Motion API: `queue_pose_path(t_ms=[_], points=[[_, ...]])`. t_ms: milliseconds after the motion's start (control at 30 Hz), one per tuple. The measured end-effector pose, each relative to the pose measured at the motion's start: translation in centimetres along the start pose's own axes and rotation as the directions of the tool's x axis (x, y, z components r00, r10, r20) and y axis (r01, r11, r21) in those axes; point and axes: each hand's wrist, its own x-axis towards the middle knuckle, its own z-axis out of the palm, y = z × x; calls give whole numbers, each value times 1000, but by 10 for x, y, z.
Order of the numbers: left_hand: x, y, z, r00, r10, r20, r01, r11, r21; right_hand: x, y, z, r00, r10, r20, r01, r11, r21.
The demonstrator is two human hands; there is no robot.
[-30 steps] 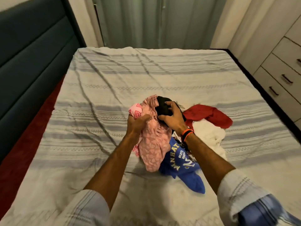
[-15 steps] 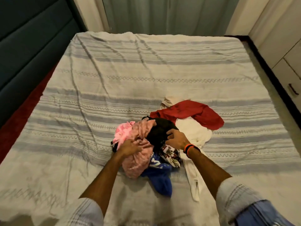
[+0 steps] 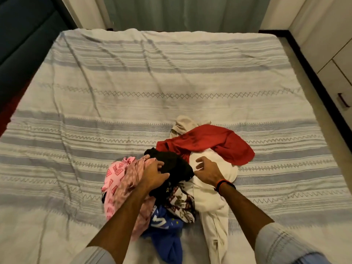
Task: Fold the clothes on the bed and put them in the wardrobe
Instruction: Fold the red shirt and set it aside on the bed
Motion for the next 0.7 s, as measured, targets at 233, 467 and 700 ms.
queue_pose_path(t_ms=[233, 467, 700], points=[[111, 20, 31, 990, 118, 75, -127, 983, 132, 96, 21, -2, 988, 72, -134, -95, 980, -175], [214, 36, 75, 974, 194, 119, -221, 933, 283, 163, 69, -4, 932, 321, -171, -359, 888, -287], [260, 34, 110, 960, 95, 263, -199, 893, 403, 181, 105, 17, 935, 314, -166, -328, 942, -69]])
